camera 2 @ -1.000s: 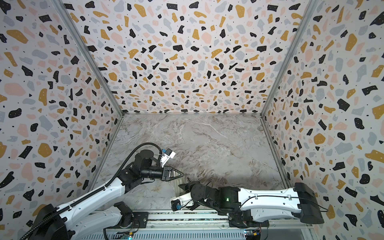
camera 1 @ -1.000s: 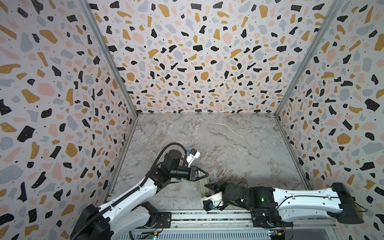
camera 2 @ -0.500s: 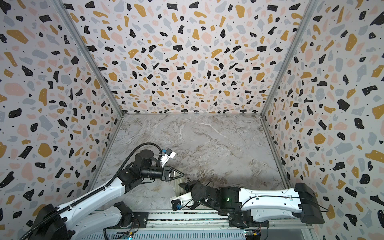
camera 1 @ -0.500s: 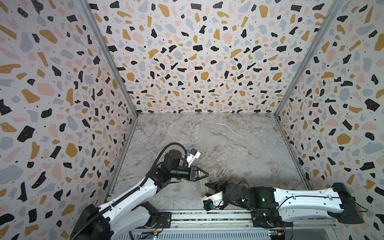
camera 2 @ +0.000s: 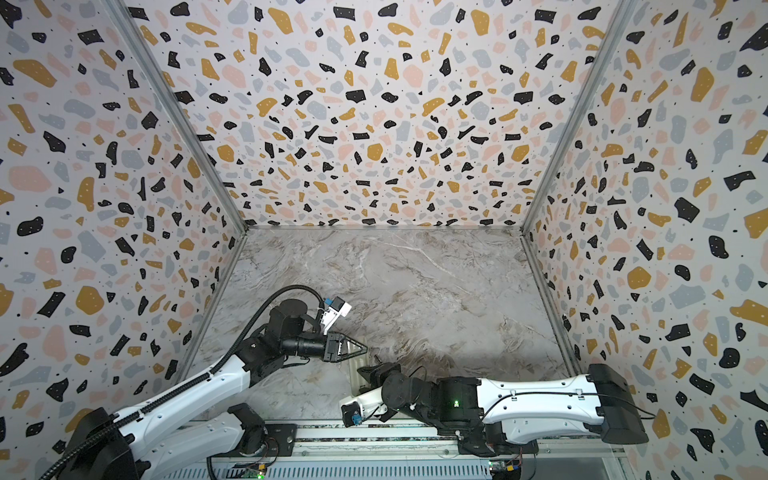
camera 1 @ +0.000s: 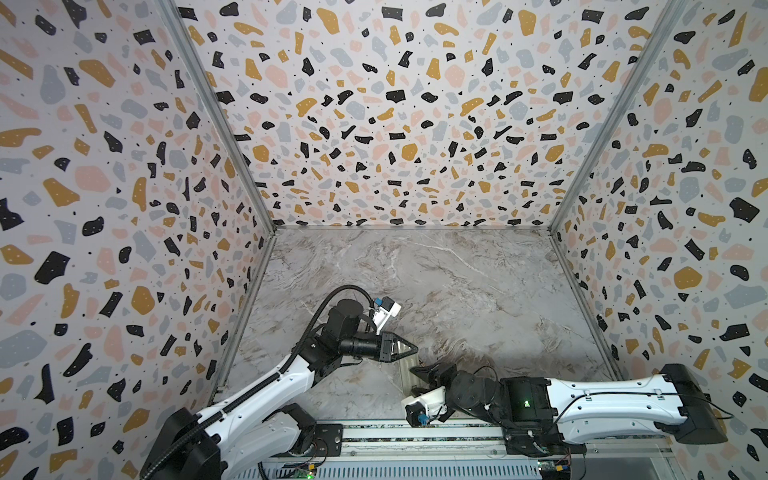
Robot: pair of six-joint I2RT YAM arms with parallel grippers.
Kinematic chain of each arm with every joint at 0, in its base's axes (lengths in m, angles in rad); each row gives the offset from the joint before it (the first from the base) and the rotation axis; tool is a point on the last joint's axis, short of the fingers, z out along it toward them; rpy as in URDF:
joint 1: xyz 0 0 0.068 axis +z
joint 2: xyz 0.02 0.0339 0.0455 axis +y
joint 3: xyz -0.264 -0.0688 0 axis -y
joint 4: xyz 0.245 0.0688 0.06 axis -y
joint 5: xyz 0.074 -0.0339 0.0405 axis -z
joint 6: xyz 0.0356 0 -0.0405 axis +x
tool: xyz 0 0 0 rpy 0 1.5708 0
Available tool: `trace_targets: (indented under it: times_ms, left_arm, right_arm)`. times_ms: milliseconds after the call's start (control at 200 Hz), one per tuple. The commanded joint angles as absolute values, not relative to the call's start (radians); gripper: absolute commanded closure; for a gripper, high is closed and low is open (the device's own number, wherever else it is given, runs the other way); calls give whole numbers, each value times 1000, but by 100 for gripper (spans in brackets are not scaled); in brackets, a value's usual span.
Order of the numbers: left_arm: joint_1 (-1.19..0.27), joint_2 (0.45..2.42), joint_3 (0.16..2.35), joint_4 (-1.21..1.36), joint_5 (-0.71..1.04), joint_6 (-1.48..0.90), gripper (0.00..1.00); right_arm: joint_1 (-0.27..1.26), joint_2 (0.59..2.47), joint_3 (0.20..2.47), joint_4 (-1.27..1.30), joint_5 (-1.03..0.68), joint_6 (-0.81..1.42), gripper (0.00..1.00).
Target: Load the batteries into the remote control
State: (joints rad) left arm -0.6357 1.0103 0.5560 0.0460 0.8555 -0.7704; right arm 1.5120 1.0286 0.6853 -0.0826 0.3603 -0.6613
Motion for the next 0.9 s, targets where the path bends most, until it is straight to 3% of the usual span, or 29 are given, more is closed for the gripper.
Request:
trace_targets:
  times_ms: [0, 896]
  left_arm:
    - [-640, 1012, 562, 81, 904, -778, 100]
    - [-640, 1020, 562, 77, 900, -768, 100]
  right_arm:
    - [1511, 1011, 681, -41, 427, -676, 51]
    - [1539, 980, 675, -26, 488, -681, 52]
